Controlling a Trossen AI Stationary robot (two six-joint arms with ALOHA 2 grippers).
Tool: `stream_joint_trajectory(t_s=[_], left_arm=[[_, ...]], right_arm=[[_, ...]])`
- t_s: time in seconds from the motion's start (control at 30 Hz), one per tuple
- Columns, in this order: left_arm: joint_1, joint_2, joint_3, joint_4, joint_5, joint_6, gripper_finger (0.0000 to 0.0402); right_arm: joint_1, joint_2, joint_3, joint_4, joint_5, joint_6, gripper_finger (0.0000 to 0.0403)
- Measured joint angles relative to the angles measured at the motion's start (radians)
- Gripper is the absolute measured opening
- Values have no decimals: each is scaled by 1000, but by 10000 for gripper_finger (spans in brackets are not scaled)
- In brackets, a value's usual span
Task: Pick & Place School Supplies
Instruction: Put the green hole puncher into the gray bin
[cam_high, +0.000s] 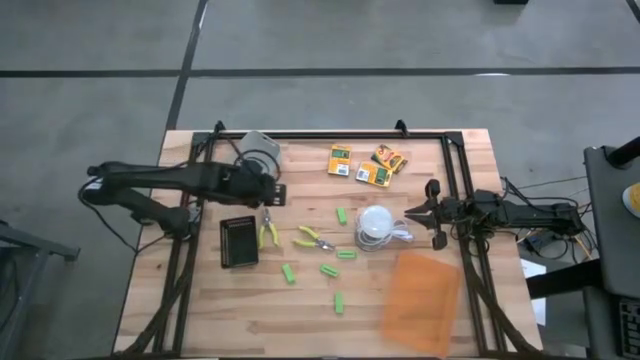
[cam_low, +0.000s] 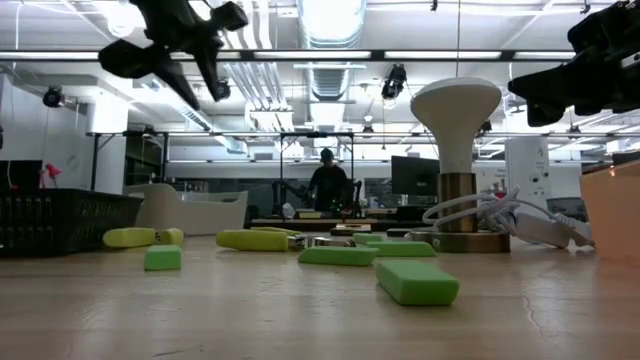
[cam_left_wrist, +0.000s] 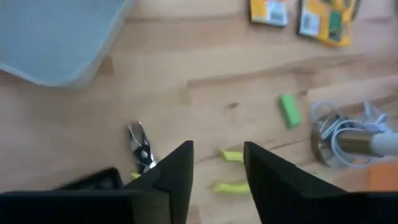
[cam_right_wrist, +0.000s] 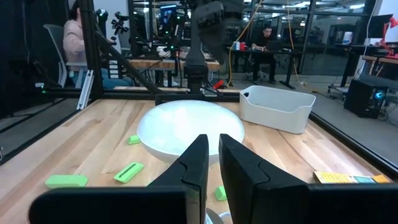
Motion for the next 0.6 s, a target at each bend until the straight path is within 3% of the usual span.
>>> stream_joint_trajectory(t_s=[0.17, 0.6], left_arm=[[0, 59, 3, -11, 86, -83, 181], [-38, 244, -28, 47, 286, -243, 181]], right_arm=[[0, -1, 0, 0, 0, 0, 36], [0, -1, 0, 0, 0, 0, 36]])
